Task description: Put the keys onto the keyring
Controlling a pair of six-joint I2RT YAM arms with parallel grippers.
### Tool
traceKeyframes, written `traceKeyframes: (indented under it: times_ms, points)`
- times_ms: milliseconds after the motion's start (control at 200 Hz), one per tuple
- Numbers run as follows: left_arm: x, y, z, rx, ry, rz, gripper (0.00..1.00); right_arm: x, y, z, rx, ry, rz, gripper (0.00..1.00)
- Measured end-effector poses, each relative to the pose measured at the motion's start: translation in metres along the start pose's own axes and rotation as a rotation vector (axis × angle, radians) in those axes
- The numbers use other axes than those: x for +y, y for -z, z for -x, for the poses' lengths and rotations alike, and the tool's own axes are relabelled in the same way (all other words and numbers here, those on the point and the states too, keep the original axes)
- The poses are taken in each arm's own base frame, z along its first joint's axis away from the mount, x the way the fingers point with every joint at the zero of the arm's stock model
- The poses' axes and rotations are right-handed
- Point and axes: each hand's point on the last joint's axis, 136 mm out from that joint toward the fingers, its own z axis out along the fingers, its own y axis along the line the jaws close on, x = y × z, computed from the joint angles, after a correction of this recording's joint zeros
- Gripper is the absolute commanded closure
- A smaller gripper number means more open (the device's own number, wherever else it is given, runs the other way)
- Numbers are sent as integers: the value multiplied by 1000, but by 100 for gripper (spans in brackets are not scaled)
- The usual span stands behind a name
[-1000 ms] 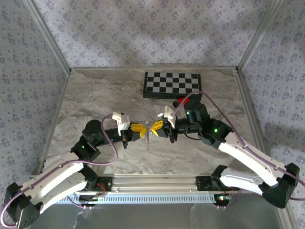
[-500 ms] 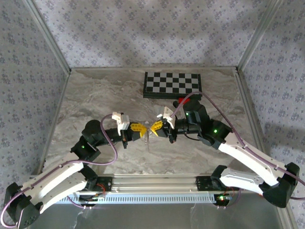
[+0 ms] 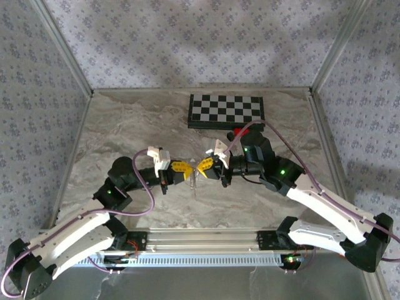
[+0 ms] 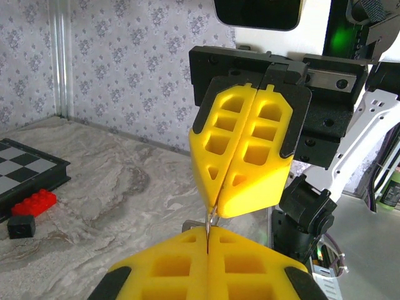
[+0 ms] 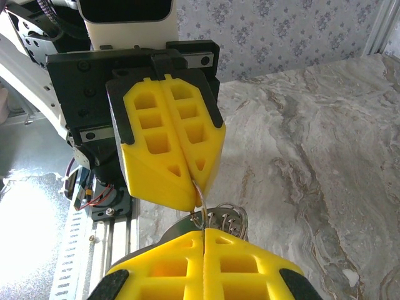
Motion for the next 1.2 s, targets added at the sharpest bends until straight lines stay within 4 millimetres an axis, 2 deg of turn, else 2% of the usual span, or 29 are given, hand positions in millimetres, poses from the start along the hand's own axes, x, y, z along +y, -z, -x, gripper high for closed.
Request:
traceKeyframes:
  times_ms: [1199]
  points:
    - [0, 0, 0, 0, 0, -1, 100, 4, -3, 5, -21, 23, 4, 100]
